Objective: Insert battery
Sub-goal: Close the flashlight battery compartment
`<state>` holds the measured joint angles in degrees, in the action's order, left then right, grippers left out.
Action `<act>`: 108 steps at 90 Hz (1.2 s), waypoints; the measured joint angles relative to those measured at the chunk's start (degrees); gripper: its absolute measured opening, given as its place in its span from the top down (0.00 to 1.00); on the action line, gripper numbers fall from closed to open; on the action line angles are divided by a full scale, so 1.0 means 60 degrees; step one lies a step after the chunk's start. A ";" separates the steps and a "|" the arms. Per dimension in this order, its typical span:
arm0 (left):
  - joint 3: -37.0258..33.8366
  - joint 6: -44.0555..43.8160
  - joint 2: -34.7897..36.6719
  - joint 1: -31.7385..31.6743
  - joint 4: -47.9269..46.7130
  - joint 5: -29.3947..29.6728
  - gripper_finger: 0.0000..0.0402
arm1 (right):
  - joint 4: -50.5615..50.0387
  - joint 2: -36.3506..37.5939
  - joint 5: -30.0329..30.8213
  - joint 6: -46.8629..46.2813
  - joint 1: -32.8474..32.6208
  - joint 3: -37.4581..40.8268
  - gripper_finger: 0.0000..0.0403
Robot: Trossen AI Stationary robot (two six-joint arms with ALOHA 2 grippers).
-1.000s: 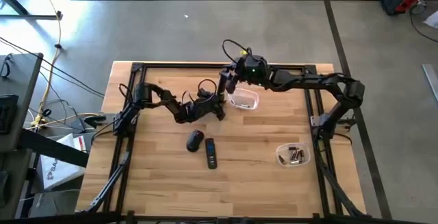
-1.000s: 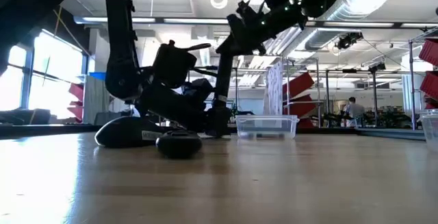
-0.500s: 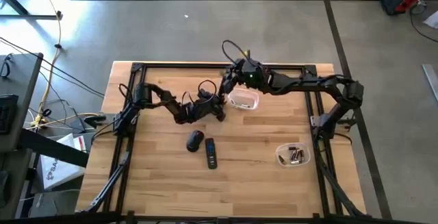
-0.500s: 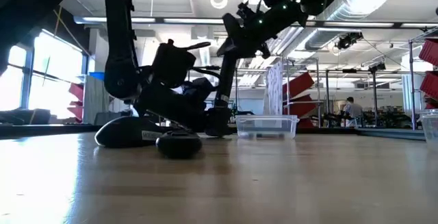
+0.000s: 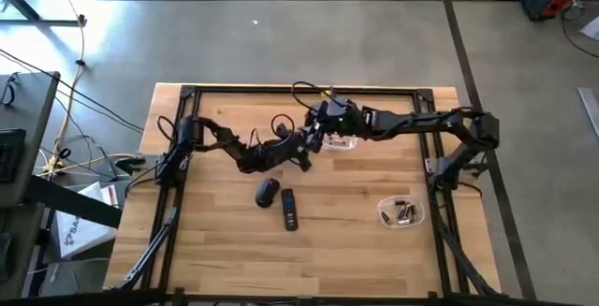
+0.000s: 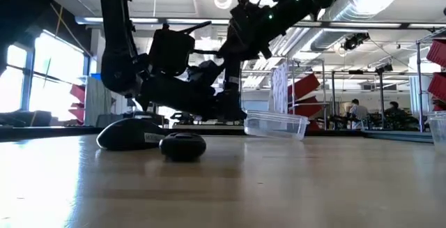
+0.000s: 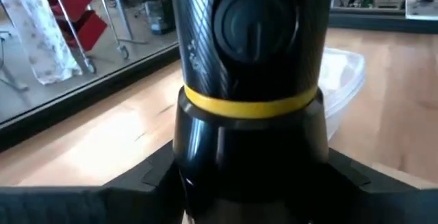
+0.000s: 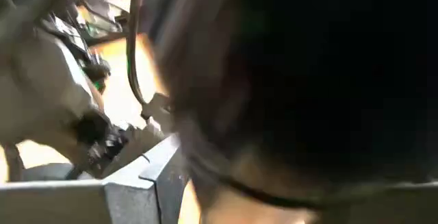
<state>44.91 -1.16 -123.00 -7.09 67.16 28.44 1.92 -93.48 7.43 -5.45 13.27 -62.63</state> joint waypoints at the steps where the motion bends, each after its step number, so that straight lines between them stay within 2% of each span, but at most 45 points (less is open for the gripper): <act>1: 0.0000 -0.0011 0.0000 0.0001 -0.0002 0.0001 0.52 | -0.0023 0.0021 -0.0001 0.0027 -0.0016 0.0000 0.50; 33: -0.0043 -0.0214 -0.0007 0.0109 -0.0080 0.0031 0.52 | -0.0910 0.0911 -0.0120 0.0418 -0.0224 -0.0015 0.48; 57: -0.0047 -0.0499 -0.0011 0.0196 -0.0289 -0.0140 0.52 | -0.1430 0.1149 -0.0845 0.0483 -0.0217 -0.0033 0.48; 72: -0.0045 -0.0907 -0.0035 0.0322 -0.0667 -0.0103 0.44 | -0.1794 0.1164 -0.1133 0.0492 -0.0233 -0.0033 0.48; 90: -0.0040 -0.0822 -0.0226 0.0487 -0.0810 -0.0239 0.52 | -0.2036 0.1140 -0.1170 0.0489 -0.0340 -0.0044 0.48; 108: -0.0041 -0.0561 -0.0233 0.0514 -0.0791 -0.0249 0.50 | -0.2090 0.1134 -0.1065 0.0489 -0.0417 -0.0044 0.48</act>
<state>44.66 -4.52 -124.40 -4.01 62.41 26.95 -10.62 -86.67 1.04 -2.51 10.76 -62.89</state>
